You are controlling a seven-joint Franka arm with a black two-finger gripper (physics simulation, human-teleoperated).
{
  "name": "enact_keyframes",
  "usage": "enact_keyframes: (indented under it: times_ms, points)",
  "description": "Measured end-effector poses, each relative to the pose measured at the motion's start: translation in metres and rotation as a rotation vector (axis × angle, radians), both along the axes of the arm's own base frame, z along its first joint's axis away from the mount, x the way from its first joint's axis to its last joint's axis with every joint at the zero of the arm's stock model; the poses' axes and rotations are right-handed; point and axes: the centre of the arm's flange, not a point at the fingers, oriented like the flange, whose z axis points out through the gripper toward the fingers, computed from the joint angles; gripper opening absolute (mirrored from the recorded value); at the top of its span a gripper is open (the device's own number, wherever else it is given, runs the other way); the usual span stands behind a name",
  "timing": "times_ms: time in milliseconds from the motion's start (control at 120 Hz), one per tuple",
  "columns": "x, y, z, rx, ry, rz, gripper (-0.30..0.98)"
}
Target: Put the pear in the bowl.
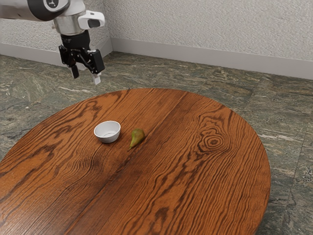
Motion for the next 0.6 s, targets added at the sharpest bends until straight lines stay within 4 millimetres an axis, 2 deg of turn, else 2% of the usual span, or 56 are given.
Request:
enact_keyframes:
  times_ms: [125, 175, 242, 358, 508, 600]
  points:
    - [0.001, 0.000, -0.002, 0.003, 0.001, -0.008, 0.69]
    - [0.009, 0.001, -0.016, 0.007, 0.022, -0.007, 0.69]
    - [0.028, 0.000, -0.052, 0.015, 0.075, -0.006, 0.69]
    - [0.064, -0.018, -0.137, 0.013, 0.160, -0.023, 0.69]
    - [0.070, -0.017, -0.227, -0.029, 0.213, 0.003, 0.69]
    - [0.077, -0.019, -0.263, -0.060, 0.208, 0.024, 0.69]
